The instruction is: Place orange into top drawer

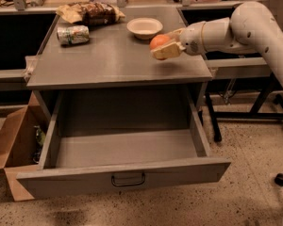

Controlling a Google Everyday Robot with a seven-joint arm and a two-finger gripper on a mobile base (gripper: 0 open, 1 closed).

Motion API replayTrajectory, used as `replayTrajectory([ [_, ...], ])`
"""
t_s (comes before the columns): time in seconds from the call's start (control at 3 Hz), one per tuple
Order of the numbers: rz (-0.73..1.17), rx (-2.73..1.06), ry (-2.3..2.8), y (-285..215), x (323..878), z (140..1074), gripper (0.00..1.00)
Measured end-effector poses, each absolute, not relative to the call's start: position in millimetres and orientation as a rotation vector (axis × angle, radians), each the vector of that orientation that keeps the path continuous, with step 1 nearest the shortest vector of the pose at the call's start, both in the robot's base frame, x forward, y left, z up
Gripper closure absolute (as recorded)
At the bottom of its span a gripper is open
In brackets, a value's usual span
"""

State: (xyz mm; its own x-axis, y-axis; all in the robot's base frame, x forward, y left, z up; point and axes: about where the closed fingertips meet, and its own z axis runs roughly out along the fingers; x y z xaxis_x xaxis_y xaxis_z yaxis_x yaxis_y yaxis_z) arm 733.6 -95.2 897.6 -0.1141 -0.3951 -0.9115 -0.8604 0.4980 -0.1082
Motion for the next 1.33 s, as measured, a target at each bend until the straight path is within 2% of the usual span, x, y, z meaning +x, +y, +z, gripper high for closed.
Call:
replayTrajectory([
  [0.33,0.616,-1.133,1.685,-82.8,706.0,884.8,1.0],
  [1.0,0.646,-1.264,1.614,-47.9,599.1,852.3,1.0],
  [1.33,0.67,-1.261,1.673,-39.1,563.6,811.5,1.0],
])
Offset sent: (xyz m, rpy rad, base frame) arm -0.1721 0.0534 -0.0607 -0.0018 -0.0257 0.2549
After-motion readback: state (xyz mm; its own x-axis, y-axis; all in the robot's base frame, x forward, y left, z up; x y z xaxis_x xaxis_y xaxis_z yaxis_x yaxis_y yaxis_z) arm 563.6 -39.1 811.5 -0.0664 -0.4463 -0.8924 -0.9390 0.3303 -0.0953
